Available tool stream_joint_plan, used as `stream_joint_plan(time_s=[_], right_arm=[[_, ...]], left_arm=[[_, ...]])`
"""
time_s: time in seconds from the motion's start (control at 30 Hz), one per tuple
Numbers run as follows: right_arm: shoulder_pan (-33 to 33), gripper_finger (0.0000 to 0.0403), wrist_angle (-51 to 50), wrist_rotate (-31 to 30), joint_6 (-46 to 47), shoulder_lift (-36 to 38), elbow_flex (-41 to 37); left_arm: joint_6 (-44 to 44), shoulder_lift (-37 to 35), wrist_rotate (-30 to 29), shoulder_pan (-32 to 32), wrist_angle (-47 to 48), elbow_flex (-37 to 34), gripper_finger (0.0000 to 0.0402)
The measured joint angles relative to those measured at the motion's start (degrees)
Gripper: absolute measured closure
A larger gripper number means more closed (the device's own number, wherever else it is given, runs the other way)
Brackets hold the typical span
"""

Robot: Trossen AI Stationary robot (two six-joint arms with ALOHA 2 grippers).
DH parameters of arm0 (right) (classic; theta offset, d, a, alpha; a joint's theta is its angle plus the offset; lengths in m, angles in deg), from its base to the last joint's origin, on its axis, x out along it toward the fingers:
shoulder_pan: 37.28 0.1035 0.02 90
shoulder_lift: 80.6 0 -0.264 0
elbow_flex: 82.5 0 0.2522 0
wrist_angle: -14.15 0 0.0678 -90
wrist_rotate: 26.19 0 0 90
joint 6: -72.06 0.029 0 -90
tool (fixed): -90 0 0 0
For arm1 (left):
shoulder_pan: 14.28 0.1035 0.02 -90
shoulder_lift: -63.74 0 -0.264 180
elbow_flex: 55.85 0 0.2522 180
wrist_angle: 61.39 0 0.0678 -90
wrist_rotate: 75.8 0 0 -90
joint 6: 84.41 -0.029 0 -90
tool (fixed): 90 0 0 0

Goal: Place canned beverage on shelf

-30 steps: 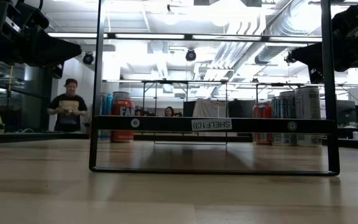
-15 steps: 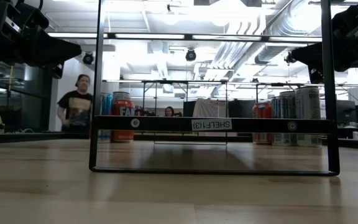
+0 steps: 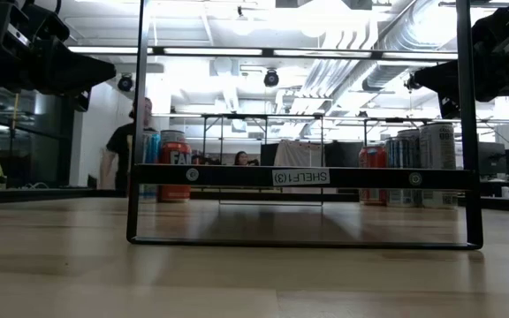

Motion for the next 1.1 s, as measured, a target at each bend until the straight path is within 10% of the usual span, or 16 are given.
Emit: stream_joint_plan(time_s=[0.4, 0.77, 1.1], right_arm=[[0.02, 0.0402, 9.78, -0.74, 12.41, -0.04, -0.02], [0.0, 0.0402, 35.76, -17.5, 28.57, -0.11, 0.29], [-0.77, 0.0297, 8.91, -22.87, 19.08, -14.8, 22.23]], left_arm=[[0.0, -0.01, 0.0, 0.0, -0.02, 0.0, 0.0401], [0.0, -0.01, 0.0, 0.0, -0.02, -0.01, 0.0401], [0.0, 0.0, 0.0, 0.0, 0.0, -0.02, 0.0401]])
